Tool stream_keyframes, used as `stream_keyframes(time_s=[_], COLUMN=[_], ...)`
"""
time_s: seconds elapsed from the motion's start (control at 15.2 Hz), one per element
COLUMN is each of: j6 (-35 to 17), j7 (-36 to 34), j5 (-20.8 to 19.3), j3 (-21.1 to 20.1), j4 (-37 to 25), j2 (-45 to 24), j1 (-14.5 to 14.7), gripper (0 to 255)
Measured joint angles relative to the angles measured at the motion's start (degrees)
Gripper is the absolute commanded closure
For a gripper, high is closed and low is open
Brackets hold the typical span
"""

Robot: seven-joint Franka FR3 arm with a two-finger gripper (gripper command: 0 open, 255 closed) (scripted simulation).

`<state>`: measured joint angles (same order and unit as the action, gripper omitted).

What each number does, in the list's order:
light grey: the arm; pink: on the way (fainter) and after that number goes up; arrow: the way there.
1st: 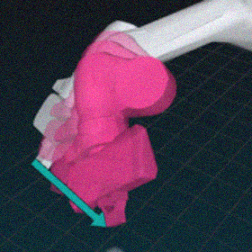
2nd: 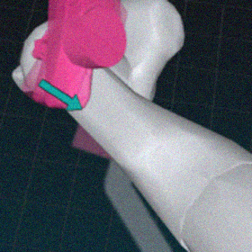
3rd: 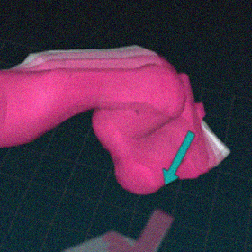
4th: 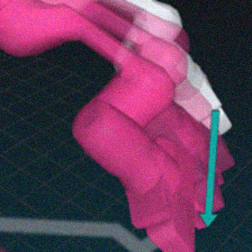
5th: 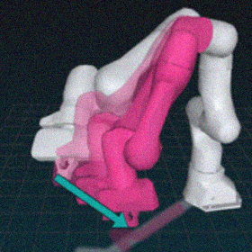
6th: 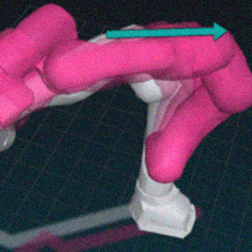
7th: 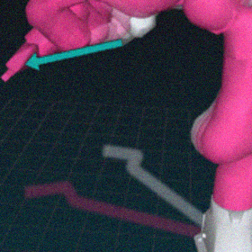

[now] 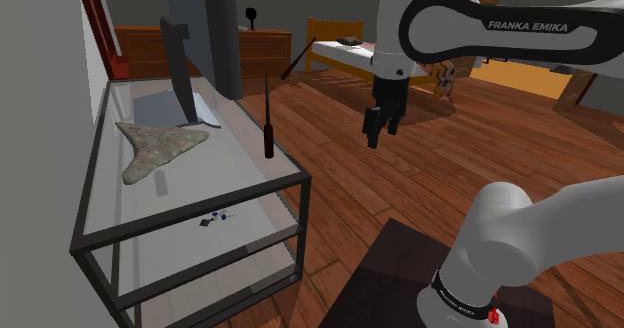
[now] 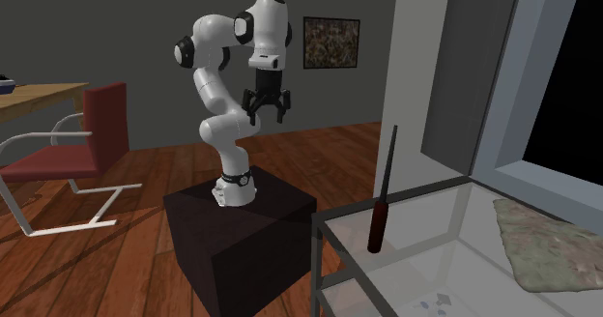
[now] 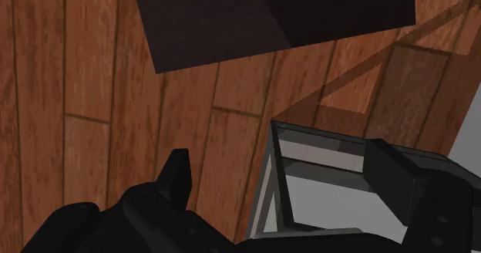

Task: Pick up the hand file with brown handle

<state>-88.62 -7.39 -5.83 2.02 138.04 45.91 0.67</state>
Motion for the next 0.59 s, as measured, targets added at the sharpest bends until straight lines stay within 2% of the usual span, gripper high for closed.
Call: stream_keyframes(time_s=[0.2, 0.59], j6=[-2.4, -13.5], j7=[-0.3, -0.7], j5=[0.3, 1.3], j3=[0.2, 1.3], j4=[-0.1, -2.6], j2=[-1.8, -11.4], j1=[0.1, 0.4], gripper=[0, 0])
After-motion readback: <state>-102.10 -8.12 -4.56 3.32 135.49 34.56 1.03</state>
